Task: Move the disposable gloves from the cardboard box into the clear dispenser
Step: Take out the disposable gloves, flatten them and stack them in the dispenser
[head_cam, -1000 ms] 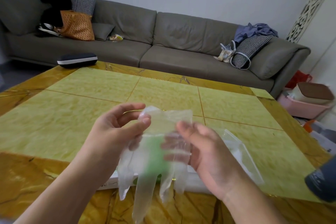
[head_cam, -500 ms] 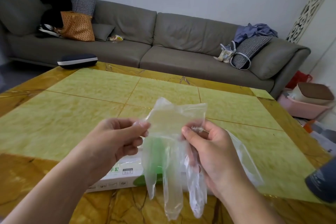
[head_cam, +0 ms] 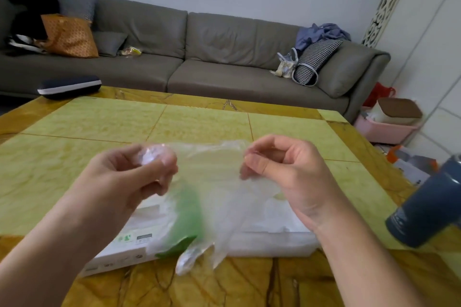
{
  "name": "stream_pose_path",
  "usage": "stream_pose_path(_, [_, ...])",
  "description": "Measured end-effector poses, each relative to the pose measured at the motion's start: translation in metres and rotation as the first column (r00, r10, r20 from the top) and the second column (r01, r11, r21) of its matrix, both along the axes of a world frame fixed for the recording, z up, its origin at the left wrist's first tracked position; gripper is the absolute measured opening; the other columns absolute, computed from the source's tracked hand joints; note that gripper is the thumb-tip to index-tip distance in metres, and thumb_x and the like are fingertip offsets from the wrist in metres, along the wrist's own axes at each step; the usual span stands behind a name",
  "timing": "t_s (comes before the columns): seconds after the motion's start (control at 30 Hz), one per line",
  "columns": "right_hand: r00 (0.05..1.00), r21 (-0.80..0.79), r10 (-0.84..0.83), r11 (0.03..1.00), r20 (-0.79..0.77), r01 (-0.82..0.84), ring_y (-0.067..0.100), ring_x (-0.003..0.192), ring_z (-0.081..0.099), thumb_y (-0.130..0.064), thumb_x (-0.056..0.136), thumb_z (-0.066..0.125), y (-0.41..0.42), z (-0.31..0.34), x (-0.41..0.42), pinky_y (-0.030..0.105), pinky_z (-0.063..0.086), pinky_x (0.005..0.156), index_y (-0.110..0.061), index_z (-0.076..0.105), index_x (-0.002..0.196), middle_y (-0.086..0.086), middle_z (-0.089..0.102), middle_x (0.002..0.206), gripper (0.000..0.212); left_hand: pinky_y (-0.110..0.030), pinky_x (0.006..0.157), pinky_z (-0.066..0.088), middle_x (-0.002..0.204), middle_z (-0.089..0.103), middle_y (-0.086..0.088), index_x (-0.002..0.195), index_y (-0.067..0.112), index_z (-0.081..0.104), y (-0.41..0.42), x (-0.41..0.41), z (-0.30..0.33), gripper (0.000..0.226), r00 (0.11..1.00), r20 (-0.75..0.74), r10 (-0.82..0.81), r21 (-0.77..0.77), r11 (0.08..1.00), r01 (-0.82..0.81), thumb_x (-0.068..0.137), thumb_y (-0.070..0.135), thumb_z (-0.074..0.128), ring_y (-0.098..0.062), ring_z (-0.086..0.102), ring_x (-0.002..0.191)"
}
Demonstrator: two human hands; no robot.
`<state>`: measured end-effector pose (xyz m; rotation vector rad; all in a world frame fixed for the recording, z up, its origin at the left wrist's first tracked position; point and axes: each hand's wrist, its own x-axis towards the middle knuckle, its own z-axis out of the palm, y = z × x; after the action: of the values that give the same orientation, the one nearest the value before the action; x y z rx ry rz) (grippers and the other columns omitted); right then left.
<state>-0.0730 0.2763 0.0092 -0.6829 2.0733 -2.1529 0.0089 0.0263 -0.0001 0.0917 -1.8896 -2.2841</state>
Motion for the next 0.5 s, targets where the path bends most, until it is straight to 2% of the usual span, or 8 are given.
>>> stream_pose_path(0.1, [0.987,-0.117,-0.044,0.993,-0.154,0.026,0.028,0.085,0.075,-0.004,0.079,0.084,0.011,0.011,-0.006,0.030,0.058,0.080,-0.003,0.069,0.091,0.020,0.074,0.086,0.019,-0.040,0.090,0.058,0.087,0.074,-0.004,0.086,0.018,0.079,0.013,-0.002,0.022,0.048,0.954,-0.292,0.063,-0.066,0.994,-0.086,0.055,0.049,0.098,-0.021,0.069,0.085])
stream_pose_path(0.17, [0.953,-0.075,-0.037,0.997,-0.302,0.015,0.027,0.090,0.073,0.010,0.080,0.082,0.024,0.021,-0.008,0.036,0.059,0.085,-0.001,0.066,0.098,0.019,0.073,0.090,0.026,-0.041,0.091,0.058,0.092,0.076,0.000,0.088,0.022,0.076,0.033,0.003,0.042,0.024,0.869,-0.494,-0.035,-0.281,0.952,-0.121,0.073,0.034,0.089,-0.024,0.073,0.092])
stream_pose_path(0.23, [0.917,0.026,-0.036,0.998,-0.397,0.050,0.026,0.092,0.073,0.022,0.079,0.075,0.041,0.026,-0.011,0.042,0.059,0.090,-0.006,0.068,0.106,0.012,0.075,0.089,0.040,-0.029,0.087,0.055,0.095,0.075,0.003,0.090,0.024,0.075,0.053,0.009,0.053,0.013,0.777,-0.595,-0.205,-0.552,0.807,-0.209,0.082,0.026,0.084,-0.019,0.073,0.094])
stream_pose_path(0.3, [0.885,0.200,-0.060,0.965,-0.462,0.169,0.021,0.095,0.074,0.021,0.082,0.073,0.056,0.021,-0.014,0.043,0.058,0.094,-0.017,0.076,0.103,0.002,0.077,0.089,0.044,-0.022,0.084,0.052,0.101,0.073,0.012,0.088,0.034,0.075,0.068,0.008,0.046,0.010,0.769,-0.525,-0.364,-0.758,0.611,-0.228,0.085,0.032,0.084,-0.012,0.071,0.098])
stream_pose_path(0.4, [0.922,0.495,-0.052,0.831,-0.384,0.253,0.008,0.100,0.073,0.012,0.086,0.070,0.071,-0.002,-0.023,0.042,0.058,0.097,-0.033,0.080,0.081,-0.012,0.079,0.093,0.047,-0.019,0.088,0.050,0.113,0.064,0.029,0.096,0.045,0.070,0.084,-0.001,0.019,0.020,0.886,-0.175,-0.430,-0.937,0.348,-0.016,0.082,0.057,0.076,0.007,0.062,0.109])
stream_pose_path(0.43, [0.943,0.572,-0.038,0.787,-0.330,0.232,0.005,0.100,0.072,0.010,0.086,0.068,0.073,-0.010,-0.027,0.042,0.058,0.098,-0.035,0.080,0.077,-0.014,0.078,0.094,0.047,-0.015,0.090,0.047,0.119,0.059,0.035,0.105,0.050,0.065,0.086,-0.002,0.012,0.032,0.917,-0.060,-0.394,-0.950,0.304,0.069,0.079,0.067,0.072,0.012,0.056,0.114])
stream_pose_path(0.47, [0.959,0.636,-0.030,0.743,-0.282,0.210,0.003,0.100,0.071,0.007,0.087,0.066,0.074,-0.017,-0.028,0.042,0.057,0.098,-0.035,0.079,0.075,-0.016,0.078,0.094,0.046,-0.012,0.092,0.045,0.122,0.056,0.039,0.111,0.052,0.062,0.090,-0.002,0.010,0.042,0.932,0.000,-0.362,-0.934,0.334,0.129,0.077,0.074,0.069,0.014,0.052,0.118])
stream_pose_path(0.5, [0.970,0.690,-0.021,0.699,-0.242,0.188,0.000,0.099,0.070,0.006,0.087,0.064,0.074,-0.022,-0.030,0.041,0.057,0.097,-0.035,0.079,0.075,-0.017,0.077,0.094,0.045,-0.012,0.093,0.044,0.123,0.058,0.038,0.115,0.051,0.062,0.093,-0.003,0.012,0.045,0.939,0.000,-0.343,-0.887,0.434,0.158,0.077,0.075,0.067,0.012,0.052,0.119])
